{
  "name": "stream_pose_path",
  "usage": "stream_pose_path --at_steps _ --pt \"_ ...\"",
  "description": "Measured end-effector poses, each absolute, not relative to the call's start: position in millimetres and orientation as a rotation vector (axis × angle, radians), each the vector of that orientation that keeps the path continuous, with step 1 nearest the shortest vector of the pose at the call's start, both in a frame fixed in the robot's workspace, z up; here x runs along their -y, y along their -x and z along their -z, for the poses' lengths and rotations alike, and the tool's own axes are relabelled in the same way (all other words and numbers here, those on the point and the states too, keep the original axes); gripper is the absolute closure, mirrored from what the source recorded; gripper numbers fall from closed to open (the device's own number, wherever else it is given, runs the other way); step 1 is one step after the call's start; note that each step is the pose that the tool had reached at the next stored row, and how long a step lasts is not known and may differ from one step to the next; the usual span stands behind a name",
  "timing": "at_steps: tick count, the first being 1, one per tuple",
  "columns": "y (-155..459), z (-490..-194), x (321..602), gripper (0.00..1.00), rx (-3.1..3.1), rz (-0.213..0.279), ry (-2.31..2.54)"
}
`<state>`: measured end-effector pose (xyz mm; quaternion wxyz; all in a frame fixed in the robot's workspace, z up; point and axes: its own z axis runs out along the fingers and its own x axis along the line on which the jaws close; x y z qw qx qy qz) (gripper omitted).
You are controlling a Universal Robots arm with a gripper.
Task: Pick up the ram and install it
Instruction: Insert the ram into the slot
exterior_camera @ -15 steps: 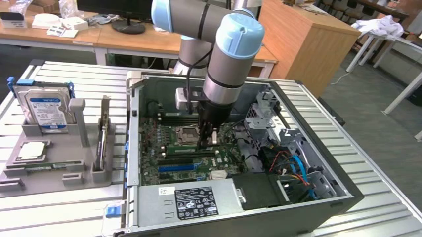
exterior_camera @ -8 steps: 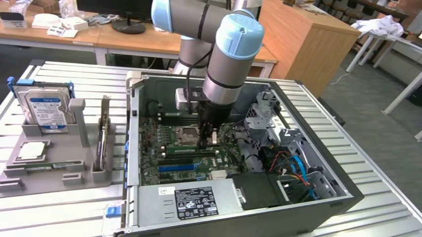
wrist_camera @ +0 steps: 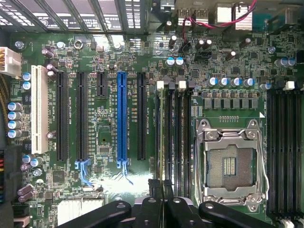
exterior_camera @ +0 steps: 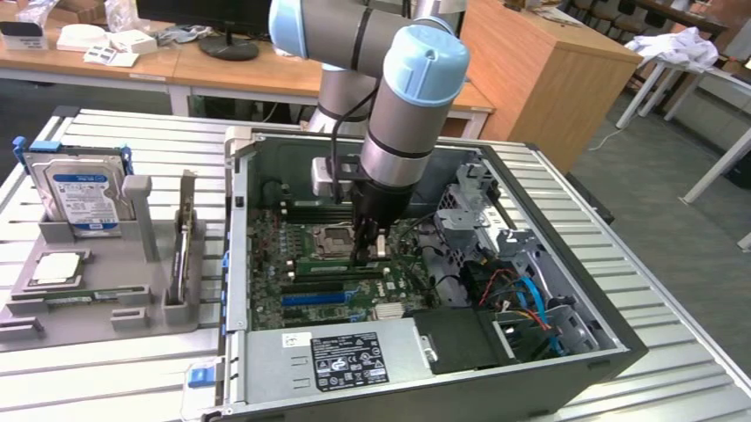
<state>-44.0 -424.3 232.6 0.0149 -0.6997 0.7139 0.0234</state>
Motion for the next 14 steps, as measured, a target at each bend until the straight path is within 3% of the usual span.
stream_pose_path --at_steps 14 --pt "44.0 -232.6 423.6 0.88 -2.222 -0.073 2.178"
